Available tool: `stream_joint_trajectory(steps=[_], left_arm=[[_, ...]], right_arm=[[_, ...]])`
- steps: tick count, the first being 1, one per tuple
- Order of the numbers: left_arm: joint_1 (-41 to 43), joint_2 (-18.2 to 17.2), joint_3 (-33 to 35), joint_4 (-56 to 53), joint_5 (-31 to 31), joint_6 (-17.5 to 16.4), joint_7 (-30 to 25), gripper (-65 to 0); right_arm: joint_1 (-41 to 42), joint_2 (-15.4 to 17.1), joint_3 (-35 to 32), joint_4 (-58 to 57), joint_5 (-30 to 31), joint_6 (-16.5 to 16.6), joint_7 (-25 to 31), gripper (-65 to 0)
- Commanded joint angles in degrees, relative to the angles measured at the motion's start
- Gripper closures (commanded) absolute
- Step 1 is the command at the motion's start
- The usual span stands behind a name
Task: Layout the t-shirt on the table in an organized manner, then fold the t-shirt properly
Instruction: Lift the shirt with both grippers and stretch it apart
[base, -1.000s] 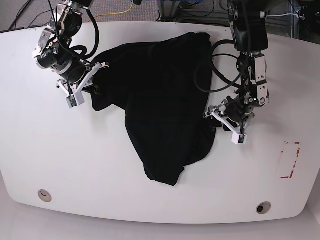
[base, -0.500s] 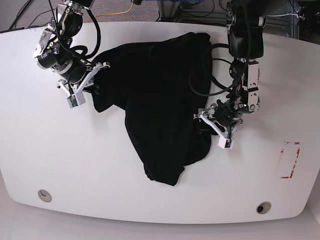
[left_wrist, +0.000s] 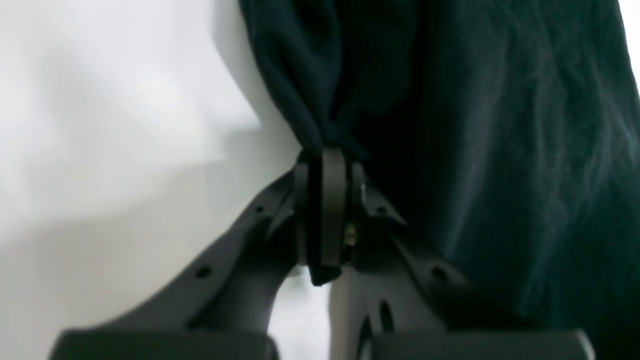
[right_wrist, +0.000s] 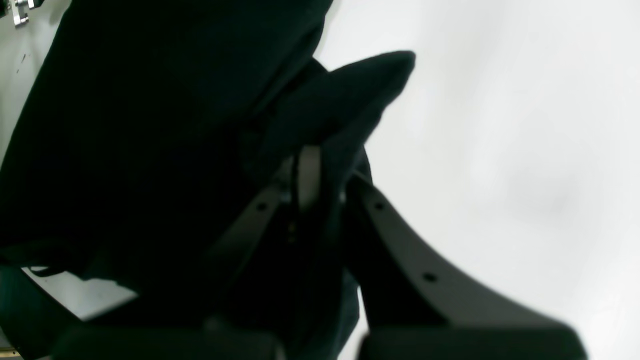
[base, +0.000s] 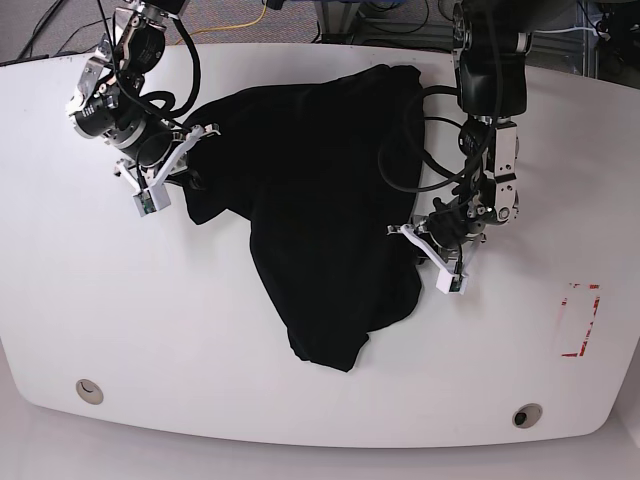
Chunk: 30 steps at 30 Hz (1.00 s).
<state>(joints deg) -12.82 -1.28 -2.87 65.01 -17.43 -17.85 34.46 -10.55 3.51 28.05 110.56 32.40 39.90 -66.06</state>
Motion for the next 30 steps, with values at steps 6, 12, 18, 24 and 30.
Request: stream_joint_trajectory(steps=[6, 12, 18, 24, 30], left_arm=[[-1.0, -0.4, -0.1, 1.0, 0.5, 0.2, 1.1, 0.0], [-1.6, -3.0, -0.3, 6.6, 0.2, 0.0, 1.2, 0.0], [-1.6, -4.2, -0.4, 14.4, 0.2, 0.0, 1.3, 0.0], [-1.6, -6.0, -2.0, 21.5, 0.2, -0.1, 1.3, 0.0], [-1.8, -7.6, -3.8, 30.8, 0.2, -0.4, 1.5, 0.0]], right_arm=[[0.9, 0.7, 0.4, 1.3, 1.3, 0.1, 1.2, 0.0], [3.7, 1.0, 2.8, 1.2, 1.1, 0.1, 1.2, 0.0], [8.6, 2.9, 3.6, 1.0, 1.1, 0.1, 1.2, 0.0], [13.9, 3.1, 3.6, -0.4, 1.1, 0.1, 1.2, 0.0], [19.5, 5.9, 3.6, -2.3, 1.1, 0.1, 1.2, 0.0]])
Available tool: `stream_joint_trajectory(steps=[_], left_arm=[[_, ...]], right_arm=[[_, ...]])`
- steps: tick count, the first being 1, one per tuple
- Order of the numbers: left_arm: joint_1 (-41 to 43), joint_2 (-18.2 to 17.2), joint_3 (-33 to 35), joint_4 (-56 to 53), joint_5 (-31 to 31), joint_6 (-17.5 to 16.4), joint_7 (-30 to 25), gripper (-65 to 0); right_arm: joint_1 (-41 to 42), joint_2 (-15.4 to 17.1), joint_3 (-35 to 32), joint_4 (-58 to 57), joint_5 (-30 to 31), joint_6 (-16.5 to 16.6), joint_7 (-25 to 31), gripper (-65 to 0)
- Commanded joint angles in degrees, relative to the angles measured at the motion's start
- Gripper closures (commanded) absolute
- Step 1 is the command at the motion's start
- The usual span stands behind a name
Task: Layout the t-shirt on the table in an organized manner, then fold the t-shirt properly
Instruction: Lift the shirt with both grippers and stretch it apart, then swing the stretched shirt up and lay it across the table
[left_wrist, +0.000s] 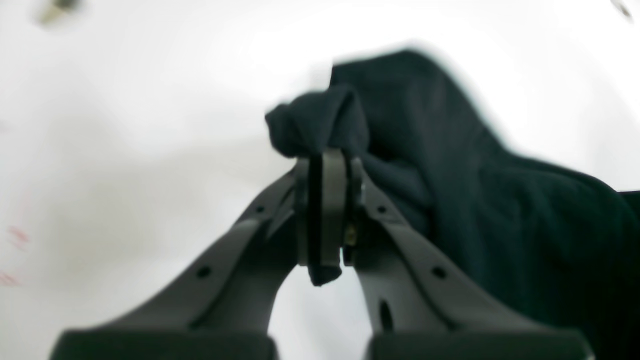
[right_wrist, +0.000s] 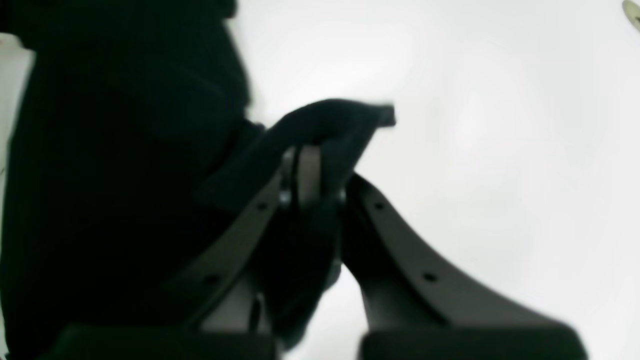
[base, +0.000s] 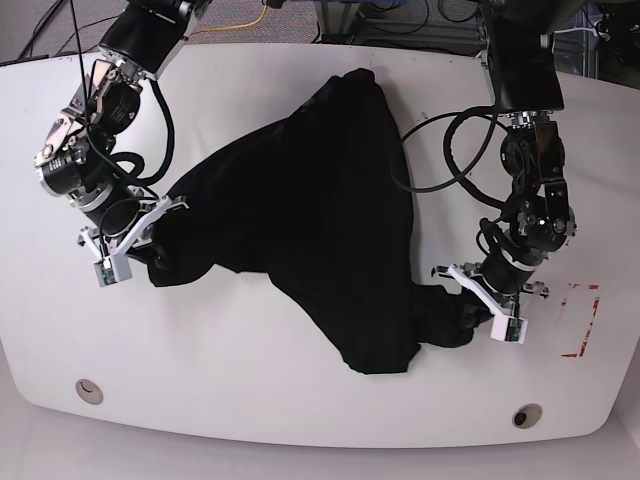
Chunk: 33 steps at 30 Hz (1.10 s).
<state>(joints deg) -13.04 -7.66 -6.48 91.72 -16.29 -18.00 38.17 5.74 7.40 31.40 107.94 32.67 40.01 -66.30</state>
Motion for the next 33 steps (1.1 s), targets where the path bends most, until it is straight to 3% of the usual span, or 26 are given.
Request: stream_joint_trajectory(steps=[1, 7, 16, 23, 33], left_arm=[[-1.7, -1.8, -0.2, 5.3, -1.0, -0.6, -2.2, 0.0], [-2.3, -4.8, -0.2, 12.6, -1.0, -2.0, -2.2, 0.0], [-8.1, -8.0, -1.7, 14.1, -1.0, -2.0, 1.3, 0.0], [-14.2, -11.9, -2.2, 16.4, -0.9, -2.0, 2.8, 0.0], [-19.9, -13.3, -7.3, 17.2, -1.1, -2.1, 4.5, 0.0]], right_arm=[[4.0, 2.0, 0.3, 0.2, 0.9, 0.0, 1.5, 0.0], [10.0, 5.0, -0.1, -1.4, 0.9, 0.0, 1.5, 0.0], [22.7, 9.5, -0.5, -9.3, 1.0, 0.0, 1.5, 0.0], [33.7, 15.4, -5.9, -18.4, 1.0, 0.0, 1.5, 0.0], [45.8, 19.5, -11.4, -25.6, 1.0, 0.0, 1.5, 0.0]])
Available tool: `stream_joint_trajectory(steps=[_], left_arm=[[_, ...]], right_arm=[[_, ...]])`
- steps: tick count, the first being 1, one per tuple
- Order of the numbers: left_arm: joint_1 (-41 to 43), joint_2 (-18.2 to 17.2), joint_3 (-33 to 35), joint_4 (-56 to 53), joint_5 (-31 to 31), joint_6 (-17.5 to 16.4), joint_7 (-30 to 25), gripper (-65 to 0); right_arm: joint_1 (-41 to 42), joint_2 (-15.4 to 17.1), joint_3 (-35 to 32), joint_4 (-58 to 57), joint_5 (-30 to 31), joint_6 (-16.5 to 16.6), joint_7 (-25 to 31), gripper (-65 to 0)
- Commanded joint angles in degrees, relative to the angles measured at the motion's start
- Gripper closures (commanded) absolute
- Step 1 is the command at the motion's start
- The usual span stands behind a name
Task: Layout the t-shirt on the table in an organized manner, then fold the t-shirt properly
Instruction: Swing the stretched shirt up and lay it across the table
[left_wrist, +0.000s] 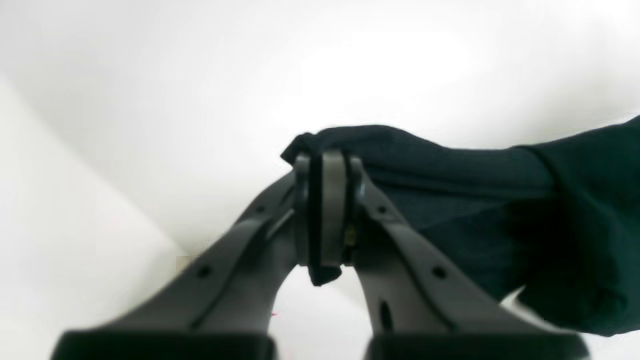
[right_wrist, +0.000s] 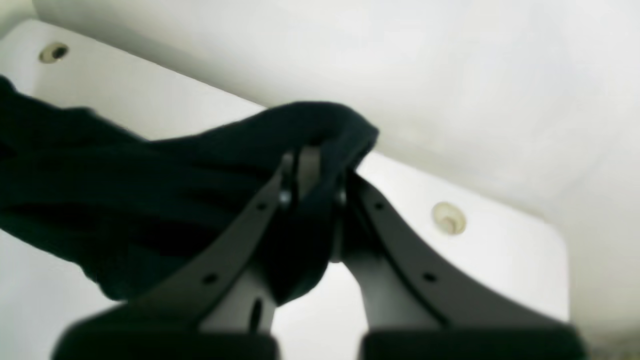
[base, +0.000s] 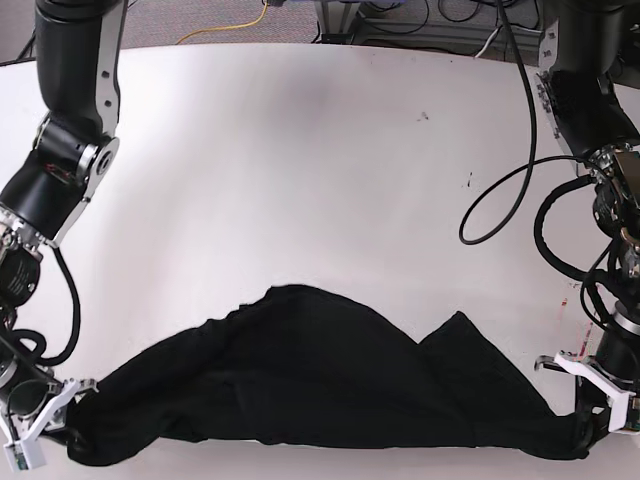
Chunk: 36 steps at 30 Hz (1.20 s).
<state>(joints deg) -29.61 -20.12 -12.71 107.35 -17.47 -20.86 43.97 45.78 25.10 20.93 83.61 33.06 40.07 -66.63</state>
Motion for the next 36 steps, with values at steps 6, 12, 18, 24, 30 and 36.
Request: stream_joint_trajectory(steps=[6, 12, 18, 24, 30, 36], left_arm=[[-8.7, -1.6, -3.9, 2.6, 0.3, -1.2, 2.8, 0.0], [-11.8, -1.6, -7.2, 2.4, 0.3, -2.9, 5.8, 0.0], [-13.3, -1.6, -7.9, 2.4, 0.3, -3.4, 7.0, 0.0], [-12.4, -1.6, -8.0, 2.5, 0.2, -3.4, 7.1, 0.0], [-5.8, -1.6, -8.2, 2.8, -1.0, -3.4, 7.1, 0.0], [2.9, -1.6, -11.7, 2.7, -7.3, -3.4, 7.1, 0.0]], right_arm=[[12.7, 4.4, -3.5, -5.2, 0.6, -0.1, 1.8, 0.0], [17.9, 6.6, -6.2, -8.5, 0.5, -0.1, 1.8, 0.0], [20.0, 7.0, -7.3, -9.2, 0.5, -0.1, 1.8, 0.0], [19.7, 7.0, -7.3, -9.1, 0.7, -0.1, 1.4, 0.0], [14.3, 6.9, -6.9, -6.3, 0.8, -0.1, 0.0, 0.0], [4.5, 6.4, -3.7, -0.2, 0.8, -0.1, -0.2, 0.0]])
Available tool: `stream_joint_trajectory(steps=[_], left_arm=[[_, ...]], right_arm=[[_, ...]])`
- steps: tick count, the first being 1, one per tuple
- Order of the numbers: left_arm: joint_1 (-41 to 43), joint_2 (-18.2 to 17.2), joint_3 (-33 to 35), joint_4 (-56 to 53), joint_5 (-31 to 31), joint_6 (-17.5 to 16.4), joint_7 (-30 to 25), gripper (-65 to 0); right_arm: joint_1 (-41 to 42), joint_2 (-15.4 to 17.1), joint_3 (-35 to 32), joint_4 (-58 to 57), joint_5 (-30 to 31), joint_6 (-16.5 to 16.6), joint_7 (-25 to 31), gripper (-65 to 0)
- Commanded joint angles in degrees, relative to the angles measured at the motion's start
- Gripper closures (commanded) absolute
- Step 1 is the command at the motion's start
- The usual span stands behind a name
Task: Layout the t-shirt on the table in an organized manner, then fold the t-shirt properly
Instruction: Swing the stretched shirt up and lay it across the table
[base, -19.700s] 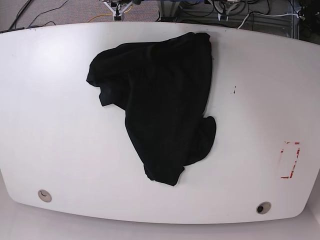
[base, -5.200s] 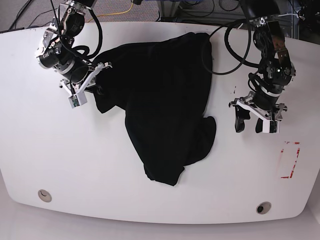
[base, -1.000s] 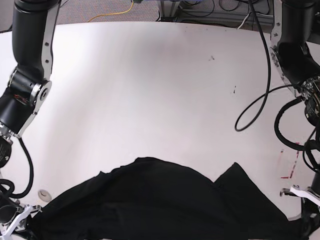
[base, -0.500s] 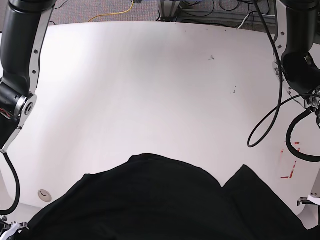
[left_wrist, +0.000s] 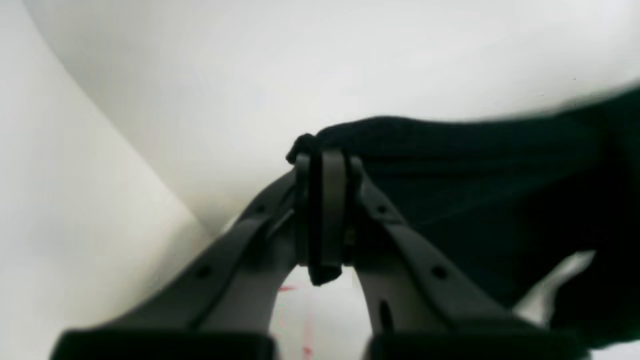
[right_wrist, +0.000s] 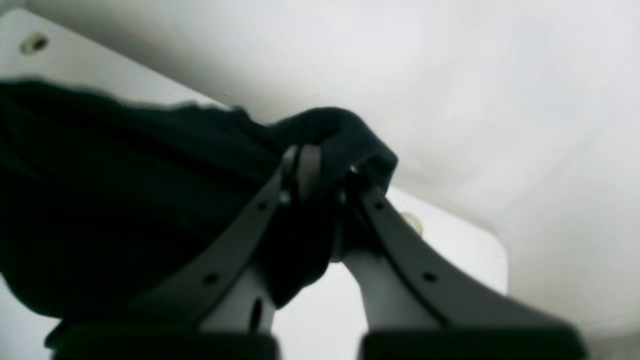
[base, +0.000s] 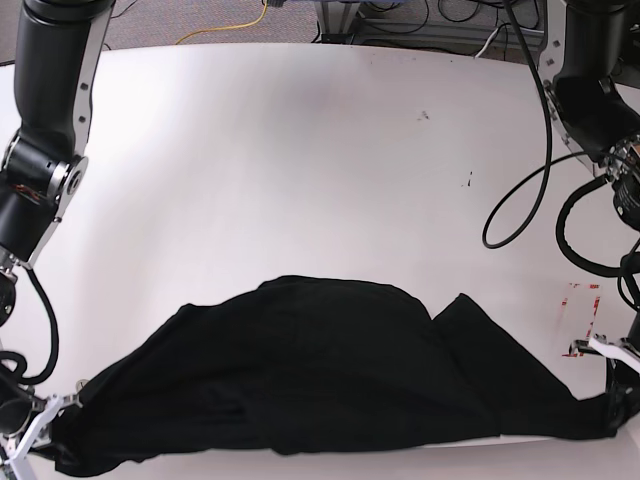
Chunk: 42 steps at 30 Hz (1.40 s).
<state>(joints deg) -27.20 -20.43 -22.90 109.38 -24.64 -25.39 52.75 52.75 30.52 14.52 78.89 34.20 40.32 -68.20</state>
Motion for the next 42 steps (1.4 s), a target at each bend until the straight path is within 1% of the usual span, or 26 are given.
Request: stream_joint_trajectory(steps=[1, 3, 8, 10, 14, 16, 18, 20, 23, 30, 32, 36, 42], left_arm=[[1.9, -1.2, -1.9, 0.6, -1.1, 1.2, -1.7, 0.0], [5.5, -1.3, -3.2, 0.6, -2.6, 1.2, -1.7, 0.0], [13.6, -1.3, -6.6, 0.6, -4.4, 1.1, -1.7, 0.0], [15.9, -1.3, -7.7, 0.6, -5.6, 0.5, -1.7, 0.0], [22.3, -2.1, -10.2, 0.8, -8.2, -1.8, -1.7, 0.0], [25.0, -2.4, -11.0, 0.8, -8.7, -2.6, -1.7, 0.0], [28.5, -2.4, -12.0, 0.9, -9.2, -3.5, -1.7, 0.0], [31.3, -2.4, -12.6, 0.9, -9.2, -4.2, -1.7, 0.0], [35.9, -2.4, -13.9, 0.8, -9.1, -6.3, -1.7, 0.0], [44.7, -2.2, -17.3, 0.8, -8.9, -10.8, -1.7, 0.0], [46.7, -2.1, -18.2, 0.8, -8.9, -11.4, -1.7, 0.0], [50.6, -2.1, -20.0, 0.7, -8.9, -12.0, -1.7, 0.0], [55.7, -2.1, -22.2, 0.7, -8.8, -12.1, -1.7, 0.0]], right_arm=[[-4.3, 0.6, 3.5, 5.5, -0.3, -0.3, 1.3, 0.0], [-8.4, -0.4, 5.4, 7.6, -0.3, -0.3, 1.3, 0.0], [-17.3, -1.7, 8.8, 11.7, -0.3, -0.3, 0.3, 0.0], [-20.4, -2.7, 9.6, 13.5, -0.3, -0.3, 0.2, 0.0], [-29.0, -4.9, 10.8, 19.2, -0.3, -0.3, 0.2, 0.0], [-32.6, -6.2, 11.3, 21.5, -0.3, -0.3, 0.2, 0.0], [-37.7, -8.8, 12.5, 24.5, -0.5, -0.3, 0.2, 0.0], [-41.3, -10.4, 13.8, 26.6, -0.5, -0.3, 0.2, 0.0], [-47.1, -12.8, 16.0, 30.6, -0.6, -0.3, 0.2, 0.0], [-57.1, -16.8, 19.3, 33.8, -0.3, -0.3, 0.2, 0.0], [-59.0, -17.4, 19.5, 33.8, -0.3, -0.3, 0.2, 0.0], [-63.5, -18.5, 19.5, 33.8, -0.3, -0.3, 0.6, 0.0], [-67.6, -20.0, 19.5, 33.8, -0.4, -0.3, 0.6, 0.0]])
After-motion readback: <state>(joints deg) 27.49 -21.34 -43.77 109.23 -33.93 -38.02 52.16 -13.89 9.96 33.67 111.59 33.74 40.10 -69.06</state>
